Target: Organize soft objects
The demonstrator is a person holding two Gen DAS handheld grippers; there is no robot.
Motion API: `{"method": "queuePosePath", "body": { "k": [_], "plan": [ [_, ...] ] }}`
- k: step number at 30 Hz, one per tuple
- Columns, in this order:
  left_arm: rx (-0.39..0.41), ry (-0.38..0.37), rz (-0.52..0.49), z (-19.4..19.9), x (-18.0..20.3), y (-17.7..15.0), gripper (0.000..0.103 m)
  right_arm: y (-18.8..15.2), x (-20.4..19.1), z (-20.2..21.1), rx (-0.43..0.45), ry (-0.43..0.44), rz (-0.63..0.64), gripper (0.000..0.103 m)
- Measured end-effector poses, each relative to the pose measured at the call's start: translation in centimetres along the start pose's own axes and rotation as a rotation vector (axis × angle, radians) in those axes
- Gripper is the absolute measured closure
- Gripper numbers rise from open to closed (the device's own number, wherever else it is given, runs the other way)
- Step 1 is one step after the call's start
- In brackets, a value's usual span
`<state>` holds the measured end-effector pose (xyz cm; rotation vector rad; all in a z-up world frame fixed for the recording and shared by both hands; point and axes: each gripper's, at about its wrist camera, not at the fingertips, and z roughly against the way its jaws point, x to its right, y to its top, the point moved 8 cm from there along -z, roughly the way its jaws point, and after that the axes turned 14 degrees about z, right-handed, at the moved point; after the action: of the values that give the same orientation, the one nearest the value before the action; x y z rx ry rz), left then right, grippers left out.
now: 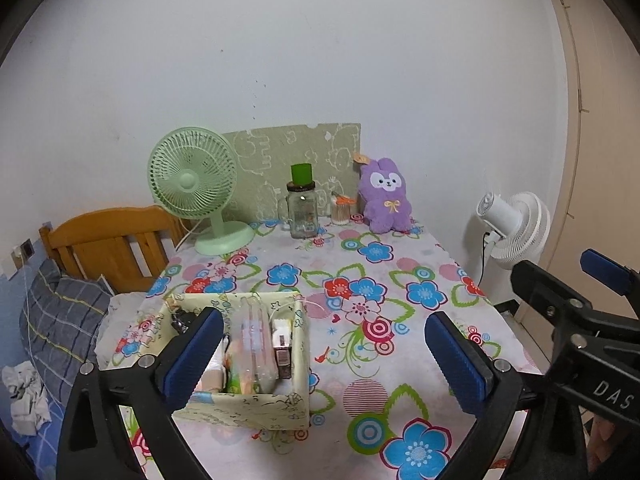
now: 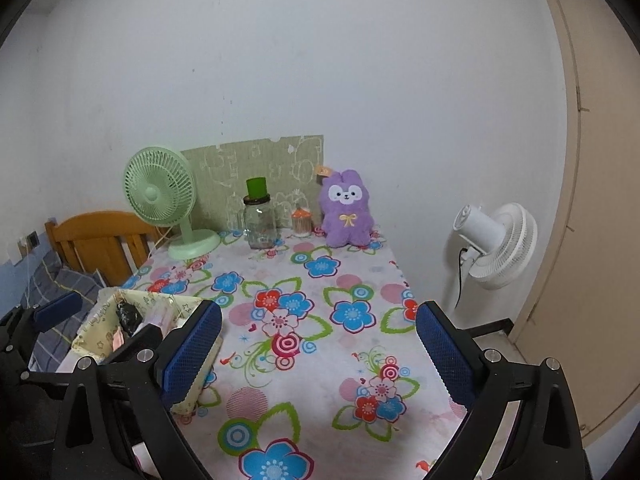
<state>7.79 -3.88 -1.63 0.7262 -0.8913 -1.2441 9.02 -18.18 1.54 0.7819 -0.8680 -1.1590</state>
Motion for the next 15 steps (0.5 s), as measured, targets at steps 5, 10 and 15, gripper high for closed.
{"method": "queuePosePath", "body": {
  "k": [5,10,15],
  "plan": [
    [0.014,0.002,0.005,0.9,-0.7,0.1,0.0,0.0,0.0,1.4,0.023,-0.004,-0.005,0.004],
    [0.019,0.0,0.006,1.5,-1.1,-0.2,0.0,-0.3,-0.2,2.3,0.028,-0.005,-0.012,0.004],
    [0.024,-0.007,0.006,1.8,-1.4,-0.1,0.0,-0.4,-0.3,2.9,0.037,-0.013,-0.011,0.003]
  ]
}}
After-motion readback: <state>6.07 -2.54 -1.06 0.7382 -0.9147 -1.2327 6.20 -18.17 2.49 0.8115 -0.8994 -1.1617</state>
